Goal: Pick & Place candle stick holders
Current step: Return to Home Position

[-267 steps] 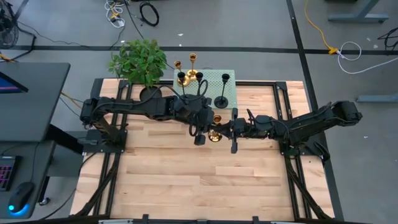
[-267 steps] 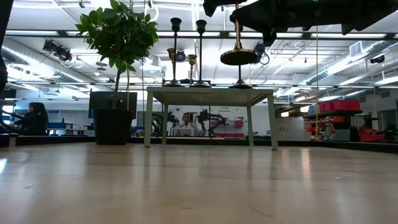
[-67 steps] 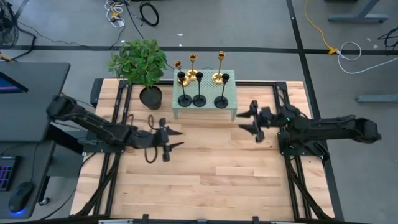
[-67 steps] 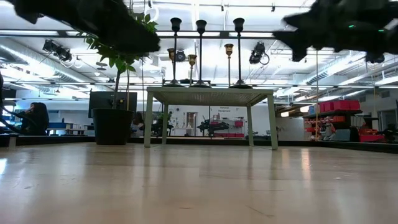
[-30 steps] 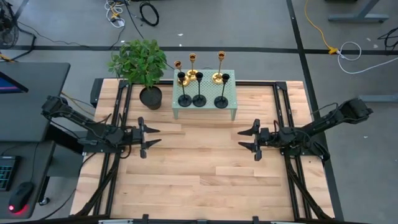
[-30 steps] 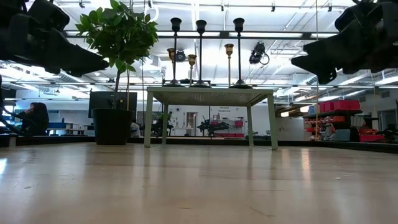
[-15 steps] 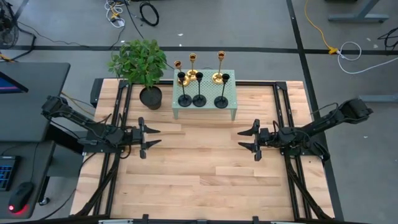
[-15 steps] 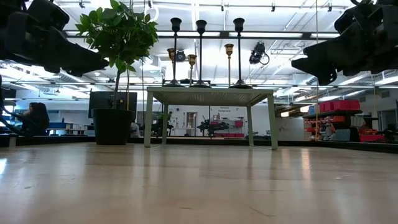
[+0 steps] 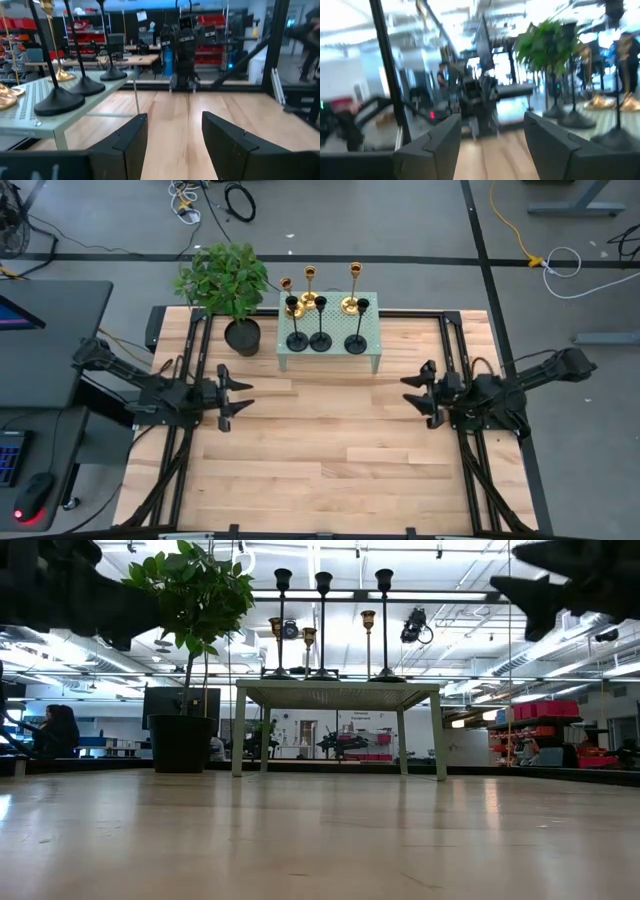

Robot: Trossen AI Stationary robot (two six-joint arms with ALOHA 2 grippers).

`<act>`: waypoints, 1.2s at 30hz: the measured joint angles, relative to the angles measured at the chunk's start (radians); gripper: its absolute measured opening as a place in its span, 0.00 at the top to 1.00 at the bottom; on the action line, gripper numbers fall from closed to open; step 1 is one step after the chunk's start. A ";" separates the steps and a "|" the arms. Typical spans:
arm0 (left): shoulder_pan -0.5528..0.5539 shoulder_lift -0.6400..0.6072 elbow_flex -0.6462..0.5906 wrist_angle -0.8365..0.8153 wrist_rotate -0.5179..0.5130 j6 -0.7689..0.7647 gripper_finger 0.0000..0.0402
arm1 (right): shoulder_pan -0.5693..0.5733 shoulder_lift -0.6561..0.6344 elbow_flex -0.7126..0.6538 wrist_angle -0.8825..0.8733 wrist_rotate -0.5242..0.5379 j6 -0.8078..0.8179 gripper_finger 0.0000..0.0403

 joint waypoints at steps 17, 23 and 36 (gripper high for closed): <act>0.004 -0.152 0.000 -0.008 0.000 0.000 0.53 | -0.120 -0.485 0.000 -0.096 -0.008 0.002 0.47; 0.052 -0.197 -0.001 -0.050 0.001 0.000 0.53 | -0.154 -0.483 0.000 -0.030 0.024 0.002 0.47; 0.101 -0.373 -0.001 -0.088 -0.002 0.000 0.53 | -0.150 -0.483 0.000 -0.063 0.026 0.002 0.47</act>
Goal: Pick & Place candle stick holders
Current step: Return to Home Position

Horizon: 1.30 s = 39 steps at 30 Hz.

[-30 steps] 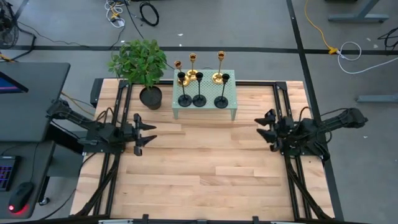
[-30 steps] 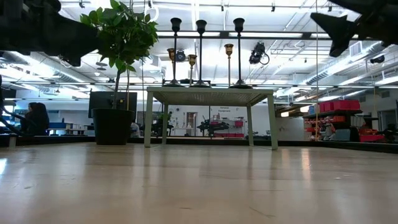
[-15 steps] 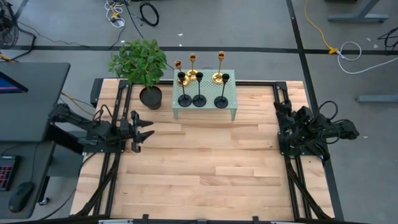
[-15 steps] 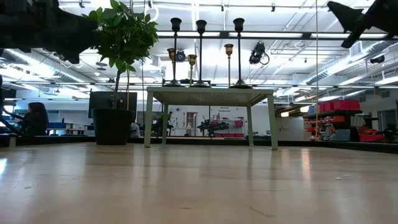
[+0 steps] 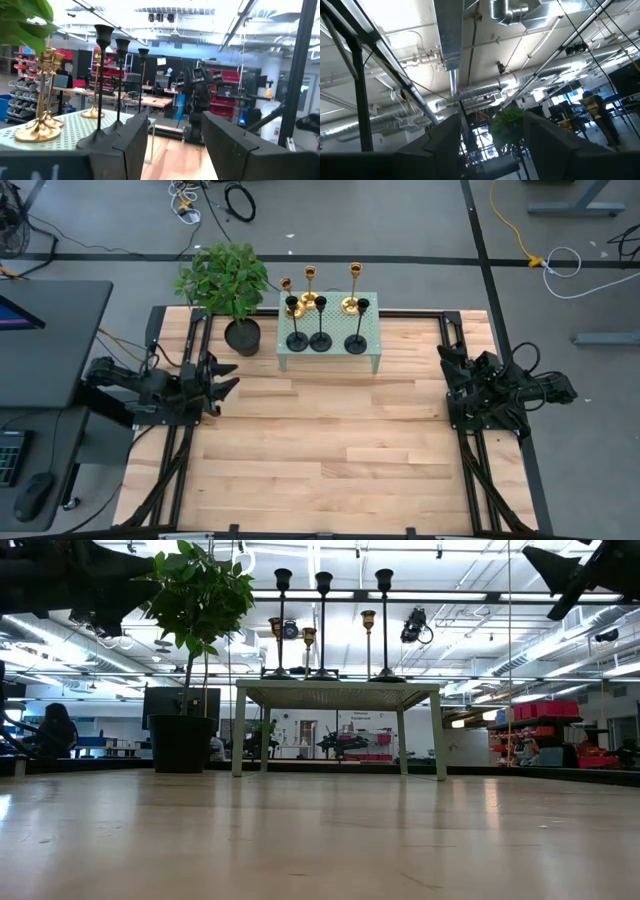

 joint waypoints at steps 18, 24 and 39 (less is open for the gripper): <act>0.000 0.003 0.000 0.009 0.001 0.000 0.53 | 0.001 0.006 0.000 -0.522 -0.063 -0.122 0.47; 0.021 0.002 0.000 -0.002 0.014 0.000 0.53 | 0.001 0.021 0.000 -0.621 -0.062 -0.105 0.47; 0.179 0.002 0.000 -0.207 0.275 -0.135 0.53 | 0.001 0.022 0.000 -0.620 -0.061 -0.101 0.47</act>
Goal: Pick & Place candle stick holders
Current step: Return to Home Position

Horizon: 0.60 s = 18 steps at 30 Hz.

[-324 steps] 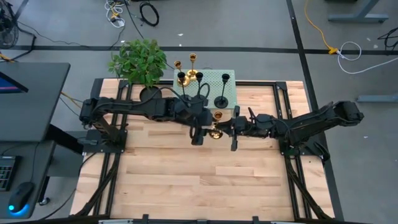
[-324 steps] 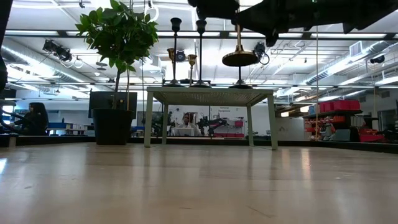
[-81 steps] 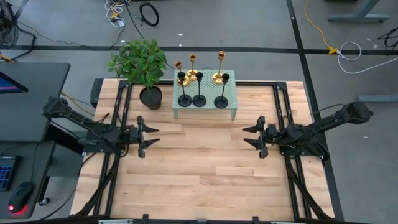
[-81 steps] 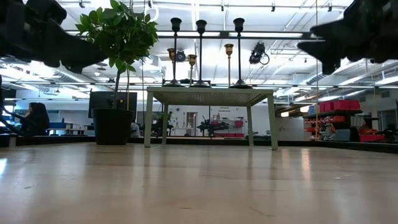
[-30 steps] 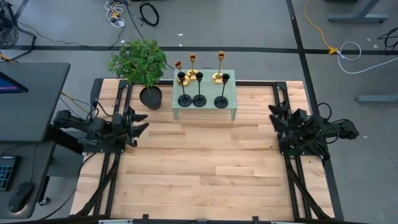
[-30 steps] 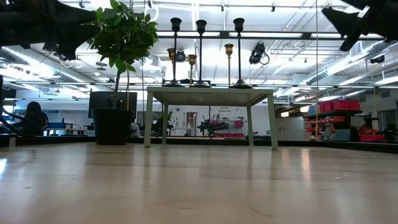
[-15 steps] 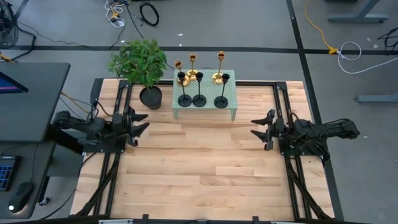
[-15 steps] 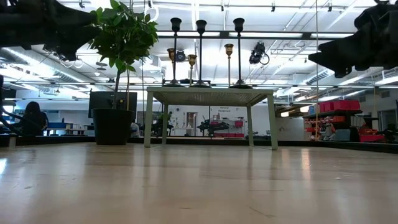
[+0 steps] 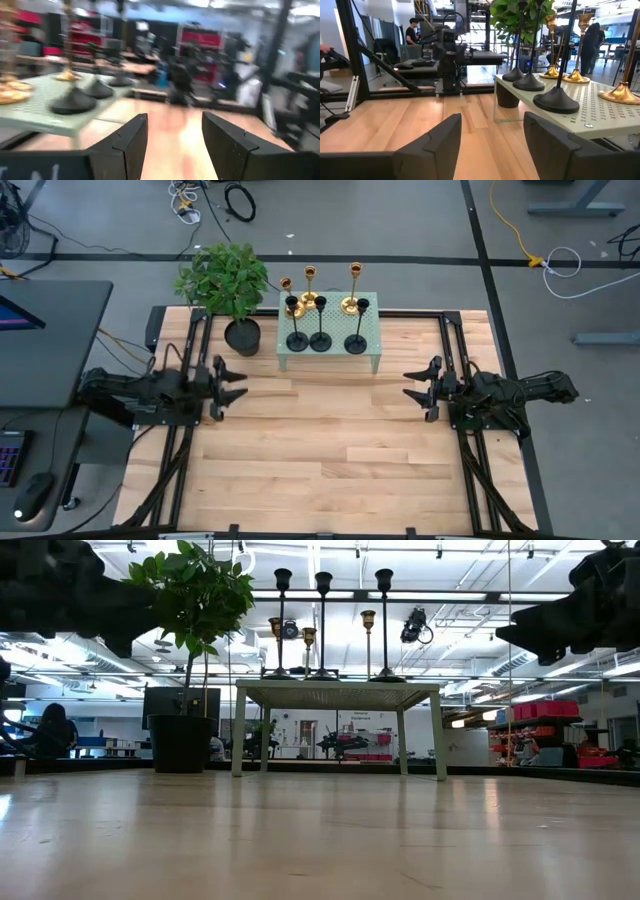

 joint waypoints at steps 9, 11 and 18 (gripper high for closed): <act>0.000 0.013 0.000 -0.025 0.094 0.001 0.53 | 0.000 0.000 0.000 0.000 0.000 0.000 0.47; 0.000 0.013 0.000 -0.025 0.094 0.001 0.53 | 0.000 0.000 0.000 0.000 0.000 0.000 0.47; 0.000 0.013 0.000 -0.025 0.094 0.001 0.53 | 0.000 0.000 0.000 0.000 0.000 0.000 0.47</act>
